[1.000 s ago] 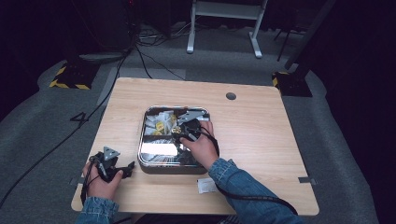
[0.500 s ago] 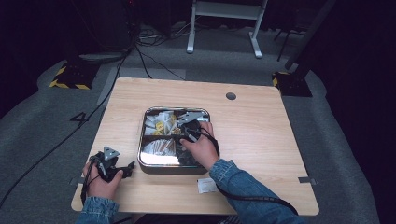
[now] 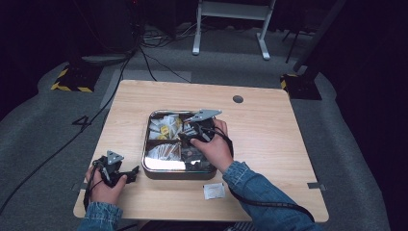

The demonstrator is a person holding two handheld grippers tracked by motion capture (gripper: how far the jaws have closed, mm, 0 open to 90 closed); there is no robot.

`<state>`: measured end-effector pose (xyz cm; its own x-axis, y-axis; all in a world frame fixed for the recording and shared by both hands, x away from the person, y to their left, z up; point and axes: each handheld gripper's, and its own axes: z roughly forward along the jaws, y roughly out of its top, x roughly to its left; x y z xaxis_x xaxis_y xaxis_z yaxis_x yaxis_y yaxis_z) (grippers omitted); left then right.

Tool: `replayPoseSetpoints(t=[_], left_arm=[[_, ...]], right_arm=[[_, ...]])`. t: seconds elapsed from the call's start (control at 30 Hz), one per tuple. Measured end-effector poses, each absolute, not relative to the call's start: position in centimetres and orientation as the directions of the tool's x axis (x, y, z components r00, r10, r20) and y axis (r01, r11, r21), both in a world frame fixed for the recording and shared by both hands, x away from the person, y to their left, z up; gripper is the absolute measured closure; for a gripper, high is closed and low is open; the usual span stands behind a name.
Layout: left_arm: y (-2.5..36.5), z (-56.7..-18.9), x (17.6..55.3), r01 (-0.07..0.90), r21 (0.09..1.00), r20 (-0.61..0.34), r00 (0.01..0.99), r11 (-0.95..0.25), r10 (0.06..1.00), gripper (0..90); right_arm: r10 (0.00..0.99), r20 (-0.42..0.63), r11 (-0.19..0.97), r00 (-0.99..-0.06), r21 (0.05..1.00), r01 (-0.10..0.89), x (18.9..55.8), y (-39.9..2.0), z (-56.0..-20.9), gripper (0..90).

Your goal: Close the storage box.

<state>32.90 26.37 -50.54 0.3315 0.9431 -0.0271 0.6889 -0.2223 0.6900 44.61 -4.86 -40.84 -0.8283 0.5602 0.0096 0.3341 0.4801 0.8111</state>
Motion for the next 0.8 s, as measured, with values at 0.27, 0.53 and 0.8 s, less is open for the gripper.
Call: replayPoseSetpoints(t=[0.27, 0.53, 0.8], left_arm=[[26.4, -50.5, 32.9, 0.689, 0.690, -0.028, 0.331, -0.222, 0.943, 14.5], [26.4, -50.5, 32.8, 0.690, 0.688, -0.030, 0.335, -0.224, 0.942, 14.6], [26.4, -50.5, 32.8, 0.690, 0.688, -0.029, 0.336, -0.225, 0.941, 14.6]], right_arm=[[0.548, 0.013, 0.459, -0.837, 0.831, 0.313, 44.4, -7.2, -38.5, 34.4], [0.548, 0.021, 0.435, -0.836, 0.847, 0.306, 44.2, -10.5, -36.6, 32.8], [0.564, 0.019, 0.408, -0.826, 0.863, 0.298, 43.7, -13.6, -35.4, 33.9]])
